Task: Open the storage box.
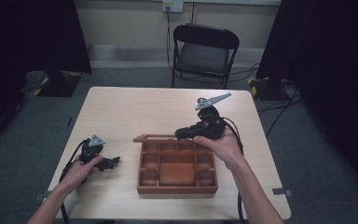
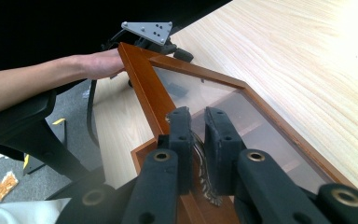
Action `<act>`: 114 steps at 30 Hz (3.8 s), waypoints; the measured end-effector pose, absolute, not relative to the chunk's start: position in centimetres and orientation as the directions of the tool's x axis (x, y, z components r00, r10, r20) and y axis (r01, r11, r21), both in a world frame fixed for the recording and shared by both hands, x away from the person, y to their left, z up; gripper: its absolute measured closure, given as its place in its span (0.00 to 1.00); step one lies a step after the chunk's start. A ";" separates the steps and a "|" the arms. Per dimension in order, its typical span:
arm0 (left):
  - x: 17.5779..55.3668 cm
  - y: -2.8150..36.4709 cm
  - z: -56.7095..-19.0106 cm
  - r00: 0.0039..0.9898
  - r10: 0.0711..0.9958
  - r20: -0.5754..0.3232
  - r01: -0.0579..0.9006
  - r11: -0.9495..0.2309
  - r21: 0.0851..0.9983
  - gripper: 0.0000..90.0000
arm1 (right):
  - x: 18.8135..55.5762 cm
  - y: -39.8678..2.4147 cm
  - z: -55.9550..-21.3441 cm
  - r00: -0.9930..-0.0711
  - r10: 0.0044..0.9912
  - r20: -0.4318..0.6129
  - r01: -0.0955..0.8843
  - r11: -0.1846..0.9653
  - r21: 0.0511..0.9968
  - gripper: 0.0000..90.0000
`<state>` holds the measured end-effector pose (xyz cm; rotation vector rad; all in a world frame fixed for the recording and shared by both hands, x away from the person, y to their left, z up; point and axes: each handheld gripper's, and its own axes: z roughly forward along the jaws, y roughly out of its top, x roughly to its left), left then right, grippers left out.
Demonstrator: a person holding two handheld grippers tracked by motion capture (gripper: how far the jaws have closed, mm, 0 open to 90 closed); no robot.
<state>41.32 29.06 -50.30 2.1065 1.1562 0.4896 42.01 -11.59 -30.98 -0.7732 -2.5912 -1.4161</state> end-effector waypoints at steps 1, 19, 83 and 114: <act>41.3 29.1 -50.3 0.536 0.844 0.003 0.592 -0.378 0.712 0.00 | 42.0 -11.6 -31.0 -0.869 0.386 0.308 0.468 0.443 0.764 0.91; 41.3 29.1 -50.3 0.537 0.844 0.004 0.591 -0.379 0.712 0.00 | 42.6 -11.7 -30.8 -0.862 0.387 0.328 0.483 0.429 0.763 0.92; 41.3 29.1 -50.3 0.536 0.845 0.004 0.590 -0.378 0.713 0.00 | 43.8 -11.9 -30.6 -0.849 0.377 0.370 0.510 0.401 0.761 0.92; 41.3 29.1 -50.3 0.537 0.844 0.004 0.591 -0.379 0.712 0.00 | 43.8 -12.0 -30.6 -0.851 0.374 0.368 0.507 0.402 0.763 0.92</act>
